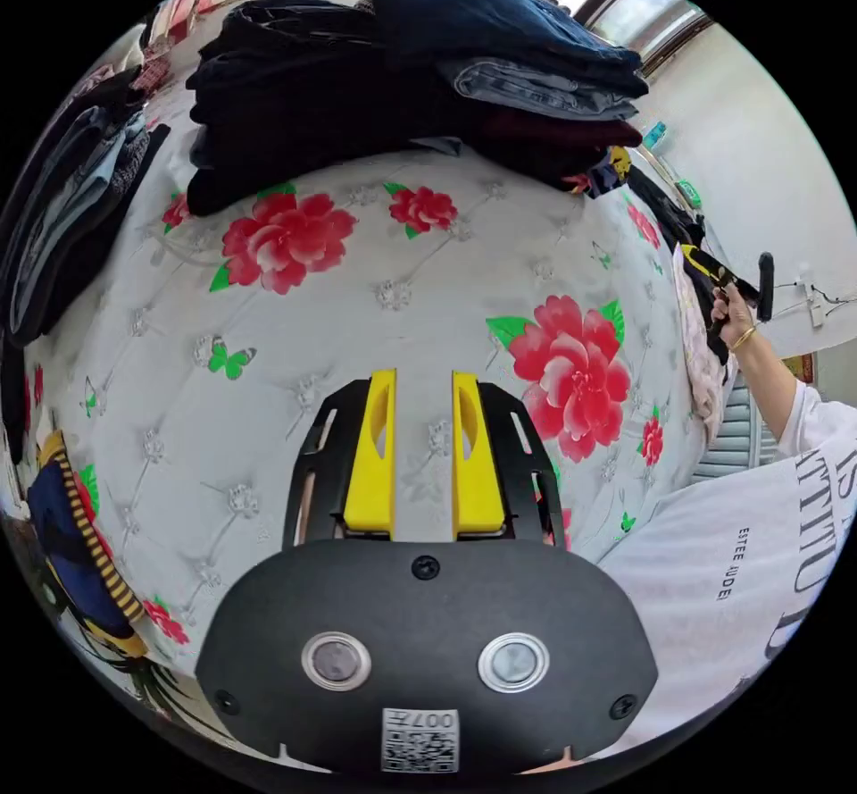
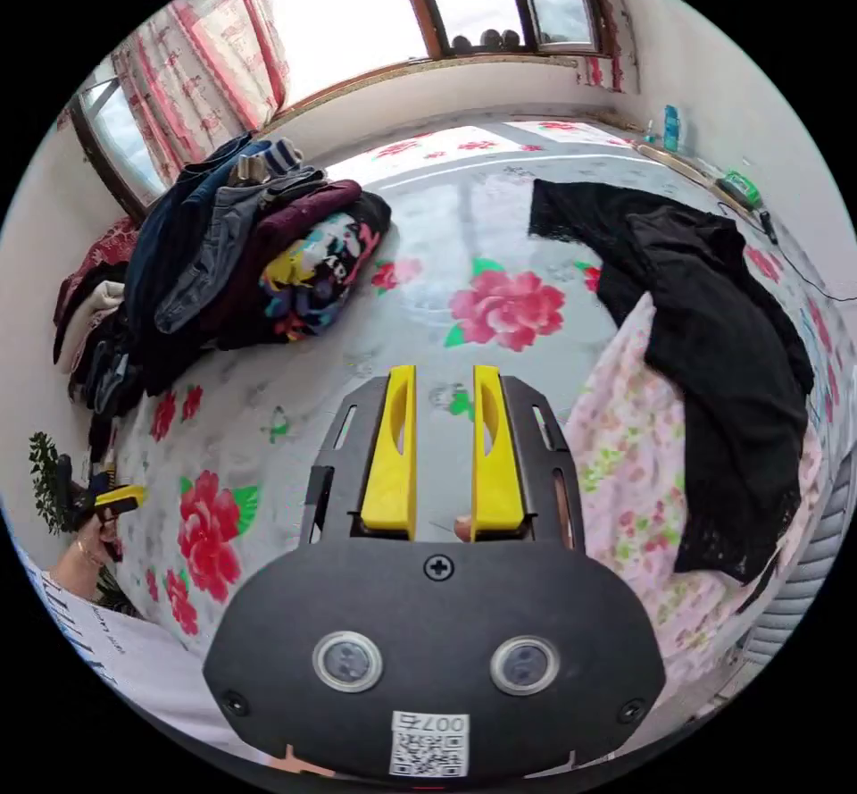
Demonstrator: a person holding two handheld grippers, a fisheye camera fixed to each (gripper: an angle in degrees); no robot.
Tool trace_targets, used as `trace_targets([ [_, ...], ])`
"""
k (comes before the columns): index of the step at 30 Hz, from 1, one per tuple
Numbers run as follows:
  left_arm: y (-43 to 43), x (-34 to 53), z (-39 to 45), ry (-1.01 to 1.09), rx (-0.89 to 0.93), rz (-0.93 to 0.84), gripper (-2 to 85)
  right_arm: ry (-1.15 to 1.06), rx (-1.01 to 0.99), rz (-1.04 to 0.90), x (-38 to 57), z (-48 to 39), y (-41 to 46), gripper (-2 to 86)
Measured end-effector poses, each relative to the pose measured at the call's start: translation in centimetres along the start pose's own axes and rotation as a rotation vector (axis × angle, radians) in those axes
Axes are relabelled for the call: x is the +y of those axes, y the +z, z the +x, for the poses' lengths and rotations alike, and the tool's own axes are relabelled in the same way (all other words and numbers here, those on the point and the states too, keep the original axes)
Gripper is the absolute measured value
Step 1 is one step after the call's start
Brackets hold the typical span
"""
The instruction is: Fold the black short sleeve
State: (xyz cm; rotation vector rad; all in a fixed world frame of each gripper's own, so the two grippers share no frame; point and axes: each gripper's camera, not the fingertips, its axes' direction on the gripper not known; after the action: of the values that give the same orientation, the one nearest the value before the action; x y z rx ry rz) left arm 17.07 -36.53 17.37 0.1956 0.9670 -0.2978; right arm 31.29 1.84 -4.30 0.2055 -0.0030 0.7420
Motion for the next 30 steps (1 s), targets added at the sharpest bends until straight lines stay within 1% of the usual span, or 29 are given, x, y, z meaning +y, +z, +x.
trace_targets([
  [2,1.7,1.0,1.9,0.029,-0.064,-0.099,10.5,0.126,0.228,0.008,-0.3,7.3,-1.6,7.4],
  [3,2.1,1.0,2.3,0.036,-0.086,-0.12,10.9,0.16,0.27,0.008,-0.4,8.9,-1.9,7.4],
  [5,4.7,0.5,3.3,0.053,-0.135,-0.234,11.5,0.232,0.353,0.001,-1.4,13.6,-2.4,7.1],
  [7,5.3,-0.2,4.3,0.093,-0.204,-0.252,11.6,0.26,0.379,-0.044,-2.4,15.8,-1.4,6.8],
  [9,5.7,-1.2,4.3,0.087,-0.224,-0.294,11.6,0.286,0.369,-0.155,-3.0,17.6,1.1,6.2],
  [10,5.9,-1.7,3.9,0.068,-0.22,-0.317,11.7,0.321,0.298,-0.282,-2.9,18.9,3.6,5.4],
  [13,6.1,-2.4,3.0,0.071,-0.21,-0.339,11.8,0.448,0.231,-0.209,-2.5,19.7,3.6,2.6],
  [14,6.1,-2.3,2.6,0.069,-0.208,-0.33,11.8,0.471,0.188,-0.162,-2.2,19.5,2.8,1.7],
  [15,6.0,-2.2,2.4,0.065,-0.207,-0.322,11.8,0.447,0.153,-0.121,-2.0,19.0,2.1,1.4],
  [17,5.7,-1.6,1.8,0.053,-0.216,-0.281,11.8,0.324,0.028,0.05,-0.7,15.7,-1.3,0.6],
  [18,5.6,-1.4,1.7,0.053,-0.221,-0.273,11.7,0.296,0.002,0.063,-0.3,14.8,-2.0,0.5],
  [20,5.1,-0.6,1.1,0.034,-0.197,-0.24,11.5,0.14,-0.121,0.061,2.3,9.6,-3.9,0.2],
  [21,5.0,-0.4,1.0,0.032,-0.179,-0.235,11.4,0.097,-0.156,0.056,3.1,8.0,-4.3,0.2],
  [23,4.0,0.9,1.3,0.088,-0.052,-0.182,12.7,-0.075,-0.314,-0.024,7.4,0.6,-4.7,0.1],
  [24,3.6,1.4,1.6,0.115,-0.017,-0.16,13.0,-0.121,-0.363,-0.059,8.6,-1.4,-4.6,0.1],
  [26,1.9,3.5,2.1,0.187,0.083,-0.099,13.4,-0.282,-0.56,-0.191,14.4,-9.6,-3.8,0.2],
  [27,1.5,4.2,2.0,0.192,0.105,-0.089,13.4,-0.321,-0.617,-0.236,16.0,-11.8,-3.5,0.3],
  [29,0.0,7.1,0.4,0.171,0.16,-0.053,13.3,-0.51,-0.77,-0.375,21.8,-19.7,-2.8,0.7],
  [30,-0.4,7.9,-0.2,0.161,0.173,-0.043,13.2,-0.536,-0.797,-0.399,23.1,-21.3,-2.6,0.8],
])
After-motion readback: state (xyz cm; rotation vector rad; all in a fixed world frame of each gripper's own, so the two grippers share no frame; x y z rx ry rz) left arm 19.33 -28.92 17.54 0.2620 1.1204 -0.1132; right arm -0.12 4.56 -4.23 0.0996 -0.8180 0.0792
